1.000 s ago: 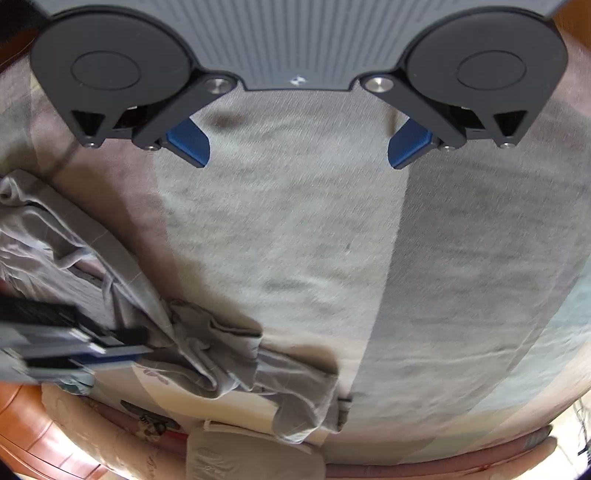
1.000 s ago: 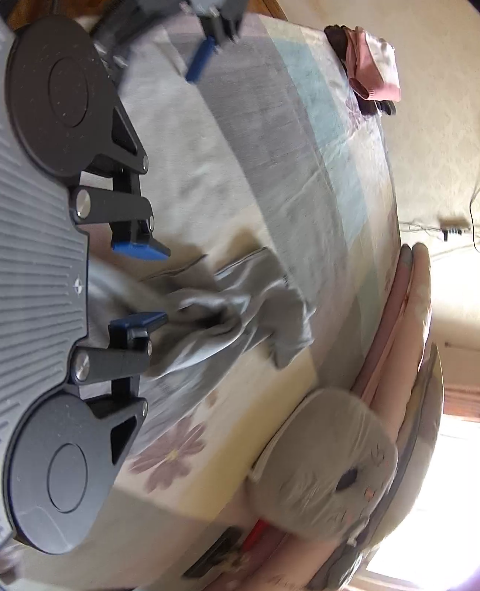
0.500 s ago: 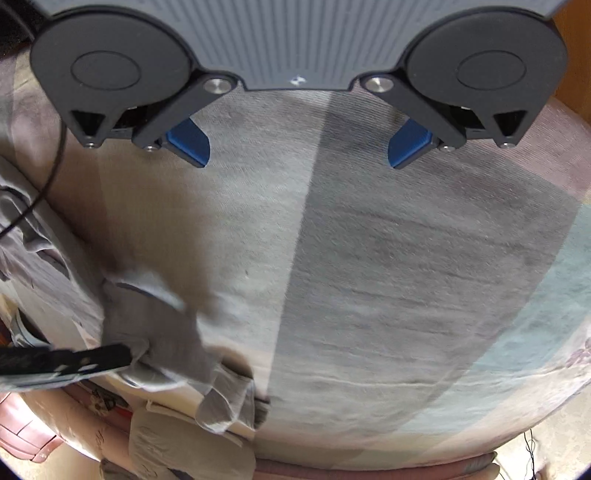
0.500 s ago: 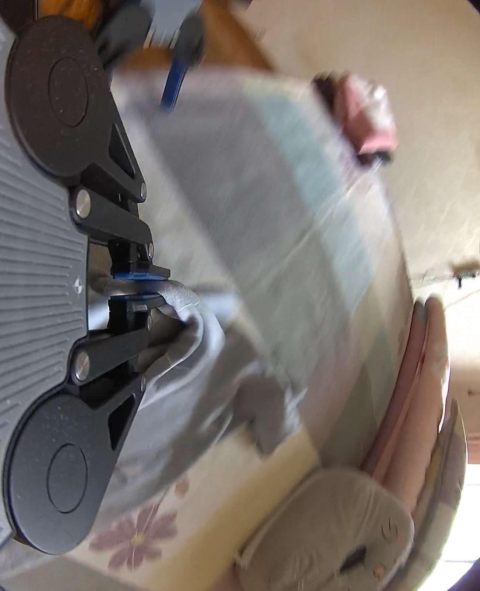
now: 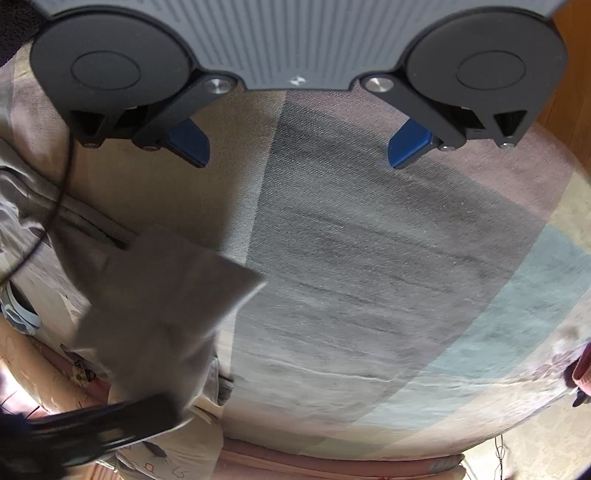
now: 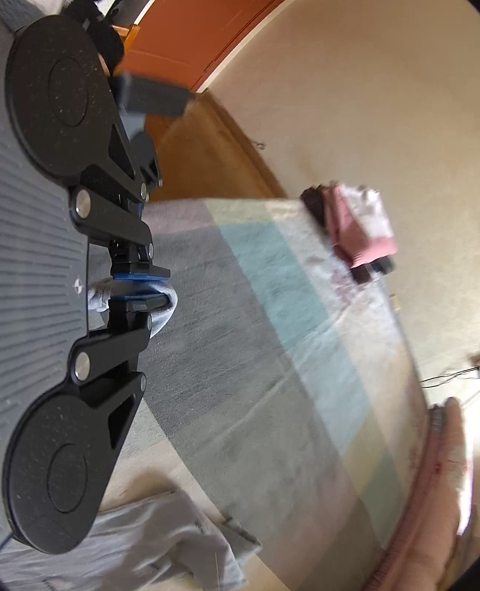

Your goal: Fold clothes

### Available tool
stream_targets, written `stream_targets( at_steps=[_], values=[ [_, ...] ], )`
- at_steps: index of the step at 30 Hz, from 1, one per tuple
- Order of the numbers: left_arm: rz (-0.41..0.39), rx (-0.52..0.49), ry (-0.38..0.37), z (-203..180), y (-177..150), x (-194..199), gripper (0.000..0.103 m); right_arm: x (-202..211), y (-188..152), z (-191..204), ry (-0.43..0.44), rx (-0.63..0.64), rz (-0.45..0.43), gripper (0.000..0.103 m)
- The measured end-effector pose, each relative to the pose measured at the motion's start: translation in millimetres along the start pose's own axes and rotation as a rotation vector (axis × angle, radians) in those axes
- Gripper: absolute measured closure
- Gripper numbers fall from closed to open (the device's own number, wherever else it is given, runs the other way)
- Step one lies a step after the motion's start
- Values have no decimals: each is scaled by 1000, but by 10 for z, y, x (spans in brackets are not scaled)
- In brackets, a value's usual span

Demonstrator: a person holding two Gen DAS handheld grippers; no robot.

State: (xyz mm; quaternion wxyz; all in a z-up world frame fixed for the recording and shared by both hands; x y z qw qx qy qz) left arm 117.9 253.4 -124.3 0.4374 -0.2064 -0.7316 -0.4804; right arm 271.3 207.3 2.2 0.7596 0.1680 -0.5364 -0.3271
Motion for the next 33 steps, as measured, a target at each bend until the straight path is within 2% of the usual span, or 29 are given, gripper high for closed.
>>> stream_targets(
  at_steps=[3,8,9,13,15,18,21,27,33],
  values=[
    [-3,2,22,29,-15,19,1,-321,66,-170,-36,-14,68,93],
    [-7,29,9,93,-37,53,1,-572,67,-526,-152,-34,108,89],
    [-7,29,10,103,-34,48,1,-515,45,-532,-167,-30,100,85],
    [-15,19,-7,108,21,-9,1,-267,-51,-537,-221,-15,63,83],
    [-30,5,-29,85,58,-24,1,-141,-99,-539,-248,-7,44,73],
    [-50,-79,-37,-60,132,-136,1,48,-170,-542,-289,5,16,62],
    [-70,-174,-40,-226,207,-265,1,273,-350,-533,-315,-22,-13,56],
    [-114,-368,-42,-564,358,-524,1,681,-991,-570,-367,-206,-75,54],
    [-226,-509,56,-709,671,-610,1,1055,-1455,-568,-427,-389,-190,52]
  ],
)
Point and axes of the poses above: each gripper's, at about its wrist camera, not at the fingertips, and x roughly against the way its jaws point, z to its left, y to its top, the point moved 8 cm from there along -x, roughly the way its jaws point, and after that the axes turned 5 degrees about x, right-handed, at the moved point
